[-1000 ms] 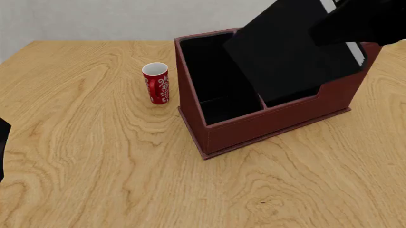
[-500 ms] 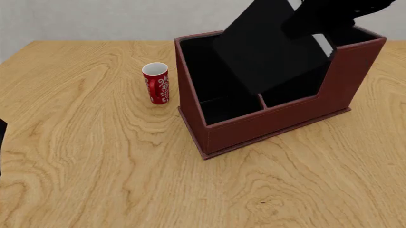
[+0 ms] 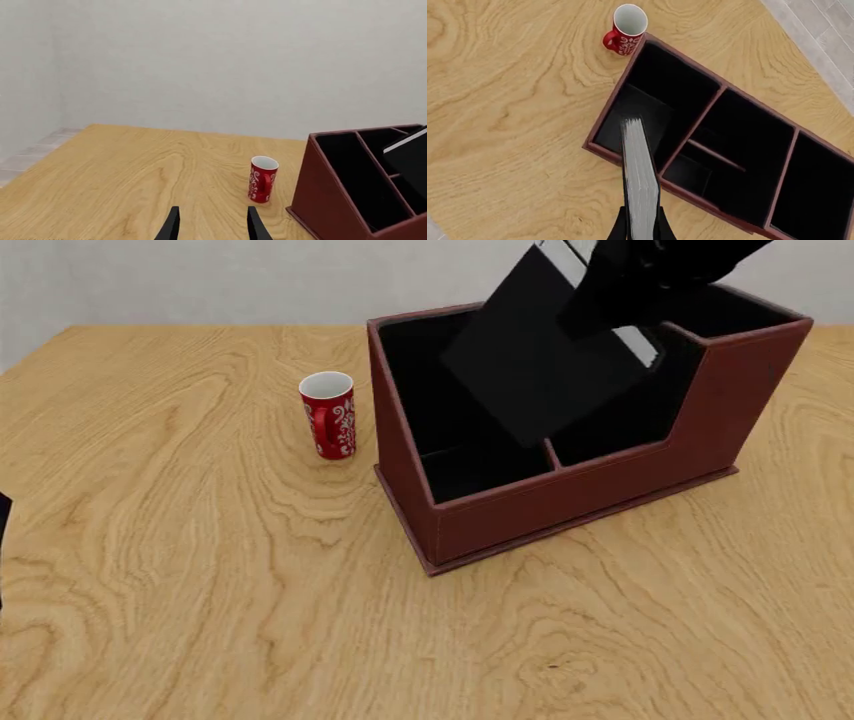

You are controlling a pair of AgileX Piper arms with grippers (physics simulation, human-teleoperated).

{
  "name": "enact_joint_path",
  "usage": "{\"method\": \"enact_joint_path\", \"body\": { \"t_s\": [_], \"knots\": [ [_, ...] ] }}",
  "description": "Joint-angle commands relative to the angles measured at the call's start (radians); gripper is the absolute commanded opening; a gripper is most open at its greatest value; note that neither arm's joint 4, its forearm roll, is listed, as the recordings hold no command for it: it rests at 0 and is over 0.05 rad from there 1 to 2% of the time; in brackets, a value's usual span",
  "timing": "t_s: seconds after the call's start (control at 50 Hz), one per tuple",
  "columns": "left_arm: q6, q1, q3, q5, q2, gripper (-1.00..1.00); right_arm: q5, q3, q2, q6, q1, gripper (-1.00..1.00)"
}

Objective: Pick up the book and place it in the left compartment of the caddy.

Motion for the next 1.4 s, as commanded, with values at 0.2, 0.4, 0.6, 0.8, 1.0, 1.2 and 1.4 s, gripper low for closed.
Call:
{"method": "enact_joint_path", "body": {
  "t_s": [0.2, 0.4, 0.6, 0.8, 1.0, 1.2, 1.4],
  "knots": [
    [-0.003, 0.021, 0.017, -0.008, 0.000, 1.00, 0.000, -0.066, 0.084, -0.018, -0.046, -1.00],
    [-0.004, 0.027, 0.048, -0.031, 0.000, 1.00, 0.000, -0.090, 0.121, -0.019, -0.046, -1.00],
    [-0.010, 0.038, 0.070, -0.045, 0.000, 1.00, 0.000, -0.114, 0.163, -0.009, -0.031, -1.00],
    [-0.013, 0.046, 0.081, -0.050, 0.000, 1.00, 0.000, -0.126, 0.198, 0.001, -0.023, -1.00],
    [-0.013, 0.056, 0.084, -0.050, 0.000, 1.00, 0.000, -0.142, 0.233, 0.018, -0.002, -1.00],
    [-0.009, 0.062, 0.082, -0.046, 0.000, 1.00, 0.000, -0.159, 0.259, 0.029, 0.005, -1.00],
    [-0.014, 0.070, 0.079, -0.037, 0.000, 1.00, 0.000, -0.174, 0.282, 0.052, 0.015, -1.00]
  ]
}}
